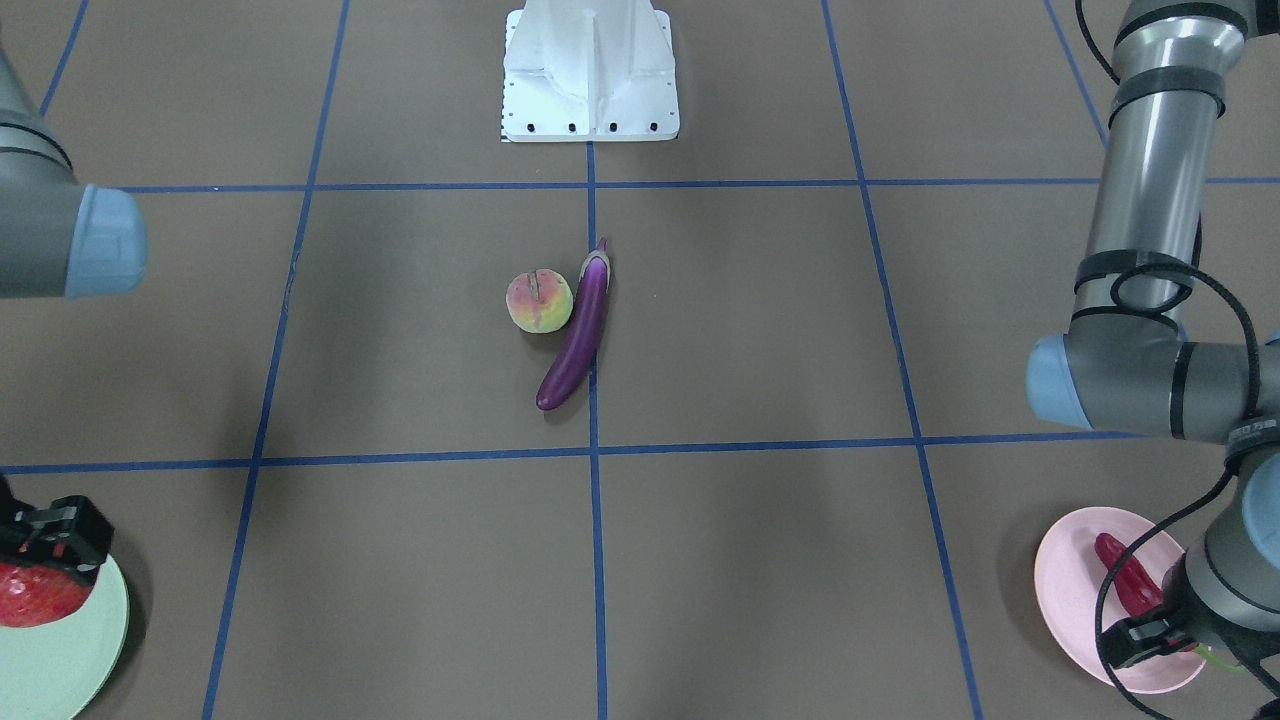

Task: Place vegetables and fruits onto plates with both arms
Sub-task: 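Carry the pomegranate to the green plate while the left gripper lowers the chili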

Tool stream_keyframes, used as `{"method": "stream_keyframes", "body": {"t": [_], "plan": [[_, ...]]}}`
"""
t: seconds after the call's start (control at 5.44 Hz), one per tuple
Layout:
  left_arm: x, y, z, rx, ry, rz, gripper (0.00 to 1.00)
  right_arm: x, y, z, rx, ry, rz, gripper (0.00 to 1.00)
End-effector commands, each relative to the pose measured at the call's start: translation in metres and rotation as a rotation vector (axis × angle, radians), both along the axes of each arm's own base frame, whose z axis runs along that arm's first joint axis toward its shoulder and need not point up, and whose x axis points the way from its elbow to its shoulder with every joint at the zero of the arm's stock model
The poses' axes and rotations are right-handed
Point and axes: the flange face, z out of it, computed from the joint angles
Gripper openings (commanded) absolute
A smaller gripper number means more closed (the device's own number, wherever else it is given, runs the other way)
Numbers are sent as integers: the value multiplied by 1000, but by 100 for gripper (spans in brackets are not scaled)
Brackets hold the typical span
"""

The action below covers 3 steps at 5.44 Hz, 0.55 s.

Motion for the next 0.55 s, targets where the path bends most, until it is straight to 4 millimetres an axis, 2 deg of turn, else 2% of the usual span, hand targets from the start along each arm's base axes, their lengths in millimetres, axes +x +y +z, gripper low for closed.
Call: {"method": "stream_keyframes", "body": {"t": [0.0,0.18,0.37], "plan": [[35,17,-88,-27,141,-1,100,12,-14,106,75,12,-15,0],[75,42,-127,-30,215,1,100,2,-5,137,90,60,-11,0],[112,61,-149,-61,241,-13,100,-11,3,161,71,109,-20,0]]}}
